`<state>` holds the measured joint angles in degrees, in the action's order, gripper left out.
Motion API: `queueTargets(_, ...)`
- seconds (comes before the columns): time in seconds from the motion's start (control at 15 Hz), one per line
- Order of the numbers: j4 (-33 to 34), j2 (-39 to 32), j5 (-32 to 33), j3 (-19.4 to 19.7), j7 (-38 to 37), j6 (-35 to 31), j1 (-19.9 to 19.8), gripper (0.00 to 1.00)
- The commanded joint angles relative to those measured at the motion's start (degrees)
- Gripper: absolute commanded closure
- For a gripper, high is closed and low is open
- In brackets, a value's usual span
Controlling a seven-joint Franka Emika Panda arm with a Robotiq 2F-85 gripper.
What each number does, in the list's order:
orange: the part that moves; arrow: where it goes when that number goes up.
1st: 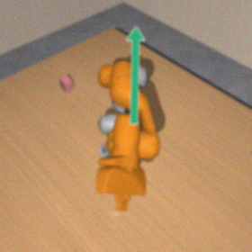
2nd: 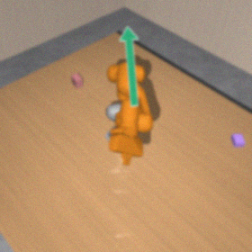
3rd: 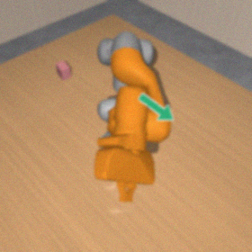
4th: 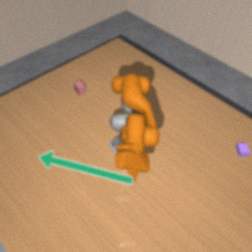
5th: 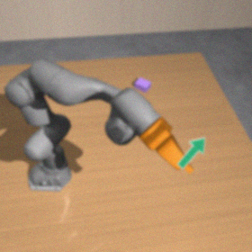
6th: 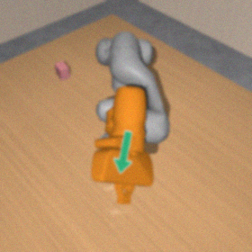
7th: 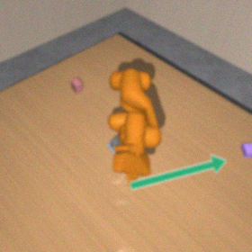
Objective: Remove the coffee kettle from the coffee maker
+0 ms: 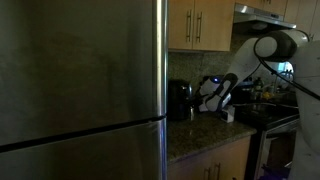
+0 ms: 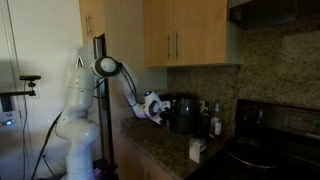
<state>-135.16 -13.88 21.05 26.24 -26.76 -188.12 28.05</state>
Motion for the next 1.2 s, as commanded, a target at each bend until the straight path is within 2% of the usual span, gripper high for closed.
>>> queueTargets(0.0, -2.25, 0.13, -0.30, -1.59, -0.96, -2.87, -0.63, 0.51)
queueTargets(0.07, -2.67, 0.39, -0.16, -2.13, -1.19, -3.19, -0.96, 0.56)
queueTargets(0.27, -4.18, 1.94, 0.60, -5.37, -2.05, -2.61, -3.15, 0.82)
queueTargets(0.4, -5.31, 4.37, 1.47, -7.34, -1.58, 0.10, -4.68, 0.98)
queueTargets(0.6, -7.35, 9.15, 1.57, -8.37, 0.59, 6.02, -5.50, 0.94)
queueTargets(0.73, -8.46, 12.46, 0.78, -8.18, 2.52, 13.50, -4.75, 0.94)
queueTargets(0.87, -9.59, 14.78, -2.24, -9.14, 5.42, 17.87, -4.64, 0.94)
queueTargets(1.0, -10.69, 15.29, -8.91, -9.98, 10.23, 20.76, -3.94, 0.94)
queueTargets(1.07, -10.87, 15.02, -12.38, -17.49, 12.98, 22.02, -10.91, 0.94)
queueTargets(1.13, -10.54, 13.29, -15.00, -18.51, 14.60, 21.23, -11.66, 0.94)
